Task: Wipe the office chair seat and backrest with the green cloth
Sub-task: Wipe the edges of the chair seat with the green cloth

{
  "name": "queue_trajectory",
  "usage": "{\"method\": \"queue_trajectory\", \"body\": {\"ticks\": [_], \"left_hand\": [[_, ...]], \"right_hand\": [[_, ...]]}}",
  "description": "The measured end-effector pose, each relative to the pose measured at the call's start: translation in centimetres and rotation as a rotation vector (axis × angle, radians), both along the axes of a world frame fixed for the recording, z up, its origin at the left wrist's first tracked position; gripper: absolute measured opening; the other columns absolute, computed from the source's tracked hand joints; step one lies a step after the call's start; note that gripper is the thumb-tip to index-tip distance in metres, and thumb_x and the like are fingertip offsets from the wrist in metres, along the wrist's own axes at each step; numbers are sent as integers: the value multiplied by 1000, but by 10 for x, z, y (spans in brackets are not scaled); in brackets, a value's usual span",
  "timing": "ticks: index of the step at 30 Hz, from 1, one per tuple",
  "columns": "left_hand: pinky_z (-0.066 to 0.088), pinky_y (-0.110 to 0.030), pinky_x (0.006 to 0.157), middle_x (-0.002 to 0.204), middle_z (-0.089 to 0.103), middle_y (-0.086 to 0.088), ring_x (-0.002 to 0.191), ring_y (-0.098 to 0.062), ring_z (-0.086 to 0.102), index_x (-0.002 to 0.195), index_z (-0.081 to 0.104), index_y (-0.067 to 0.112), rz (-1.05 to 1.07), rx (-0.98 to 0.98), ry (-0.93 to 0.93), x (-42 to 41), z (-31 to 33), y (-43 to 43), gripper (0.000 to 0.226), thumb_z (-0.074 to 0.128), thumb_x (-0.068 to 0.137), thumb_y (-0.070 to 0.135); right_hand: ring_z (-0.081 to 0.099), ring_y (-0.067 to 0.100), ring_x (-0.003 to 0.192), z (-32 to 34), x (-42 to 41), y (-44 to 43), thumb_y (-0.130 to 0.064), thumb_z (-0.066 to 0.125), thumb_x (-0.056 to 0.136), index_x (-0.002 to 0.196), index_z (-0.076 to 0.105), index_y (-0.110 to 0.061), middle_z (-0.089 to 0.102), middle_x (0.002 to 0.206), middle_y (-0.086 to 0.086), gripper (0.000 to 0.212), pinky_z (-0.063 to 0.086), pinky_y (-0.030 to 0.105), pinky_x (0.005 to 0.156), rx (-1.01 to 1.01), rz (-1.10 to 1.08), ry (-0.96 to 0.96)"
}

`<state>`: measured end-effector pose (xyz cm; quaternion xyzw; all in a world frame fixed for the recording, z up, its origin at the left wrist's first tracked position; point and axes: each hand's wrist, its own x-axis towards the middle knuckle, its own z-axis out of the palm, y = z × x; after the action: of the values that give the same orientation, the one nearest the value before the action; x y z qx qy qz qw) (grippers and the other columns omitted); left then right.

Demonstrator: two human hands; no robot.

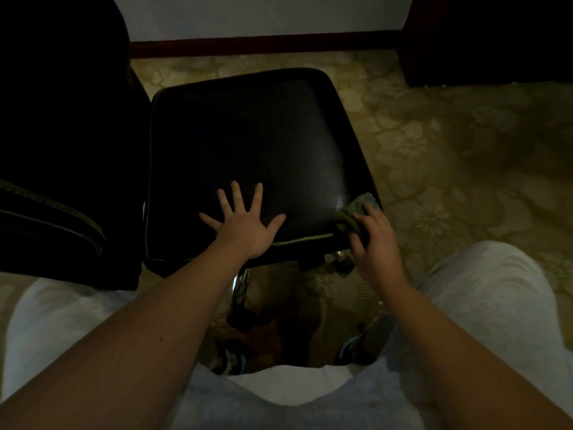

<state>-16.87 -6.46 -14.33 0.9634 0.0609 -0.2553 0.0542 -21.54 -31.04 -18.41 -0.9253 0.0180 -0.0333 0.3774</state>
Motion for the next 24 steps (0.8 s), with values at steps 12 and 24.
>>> {"method": "queue_trajectory", "body": {"ticks": [12, 24], "left_hand": [[-5, -77, 111, 162, -36, -10, 149, -39, -29, 154, -25, 39, -2, -18, 14, 3, 0, 1, 86, 18, 92, 80], [-6, -78, 110, 160, -38, -10, 148, -40, -30, 153, -27, 39, -9, -3, 19, 4, -3, 2, 83, 17, 94, 78]], "right_hand": [[30, 33, 144, -4, -8, -1, -5, 67, 90, 128, 65, -11, 46, 149, 12, 39, 27, 42, 115, -106, 194, -81], [32, 34, 143, -9, -4, -1, -2, 71, 85, 125, 66, -9, 46, 149, 12, 41, 30, 51, 116, -48, 87, -40]]}}
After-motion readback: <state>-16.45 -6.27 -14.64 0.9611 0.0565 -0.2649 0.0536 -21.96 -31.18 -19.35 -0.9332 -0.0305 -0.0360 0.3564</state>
